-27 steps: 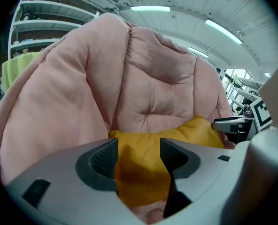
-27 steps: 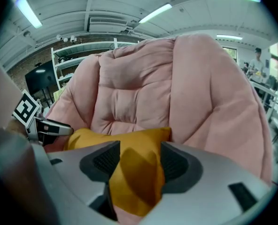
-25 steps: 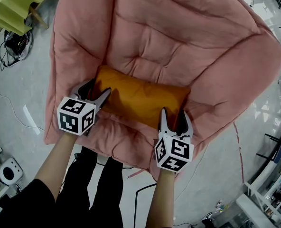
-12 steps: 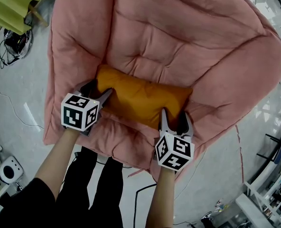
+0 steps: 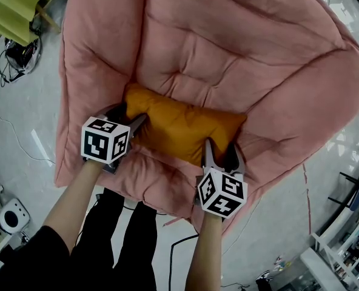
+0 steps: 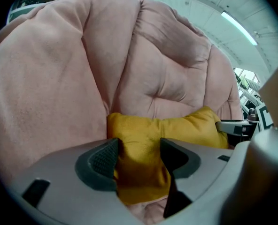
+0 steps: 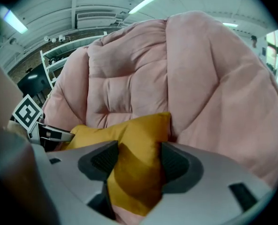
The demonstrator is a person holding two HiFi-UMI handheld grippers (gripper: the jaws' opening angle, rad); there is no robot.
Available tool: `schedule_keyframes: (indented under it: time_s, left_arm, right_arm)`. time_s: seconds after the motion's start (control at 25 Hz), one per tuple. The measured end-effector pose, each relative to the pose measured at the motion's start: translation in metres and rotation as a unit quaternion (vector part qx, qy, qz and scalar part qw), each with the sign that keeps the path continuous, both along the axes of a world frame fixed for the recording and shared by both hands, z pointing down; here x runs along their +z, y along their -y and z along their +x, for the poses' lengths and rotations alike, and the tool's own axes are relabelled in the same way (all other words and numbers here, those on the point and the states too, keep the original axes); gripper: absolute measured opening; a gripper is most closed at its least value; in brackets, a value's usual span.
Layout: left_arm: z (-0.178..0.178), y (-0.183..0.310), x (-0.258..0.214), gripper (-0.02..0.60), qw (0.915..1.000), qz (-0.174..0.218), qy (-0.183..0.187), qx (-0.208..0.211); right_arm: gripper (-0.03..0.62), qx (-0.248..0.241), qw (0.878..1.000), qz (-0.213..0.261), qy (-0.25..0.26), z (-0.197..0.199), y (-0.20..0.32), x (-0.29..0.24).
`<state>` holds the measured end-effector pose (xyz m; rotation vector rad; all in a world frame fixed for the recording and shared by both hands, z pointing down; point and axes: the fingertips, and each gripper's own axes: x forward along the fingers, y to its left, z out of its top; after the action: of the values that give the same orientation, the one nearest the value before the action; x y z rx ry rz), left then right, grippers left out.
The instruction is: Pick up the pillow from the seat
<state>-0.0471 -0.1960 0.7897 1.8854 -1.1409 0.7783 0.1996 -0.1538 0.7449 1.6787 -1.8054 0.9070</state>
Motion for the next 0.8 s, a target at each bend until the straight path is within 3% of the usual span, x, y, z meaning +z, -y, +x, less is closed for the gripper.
schedule_keyframes:
  time_s: [0.32, 0.8]
  left_arm:
    - [0.001, 0.001, 0.008, 0.261, 1.0, -0.009, 0.001, 0.003]
    - [0.006, -0.005, 0.006, 0.147, 0.9996, -0.003, -0.024, 0.012]
  right_arm:
    - [0.279, -0.004, 1.0, 0.005, -0.009, -0.006, 0.002, 0.005]
    - [0.184, -0.01, 1.0, -0.001, -0.013, -0.012, -0.002, 0.007]
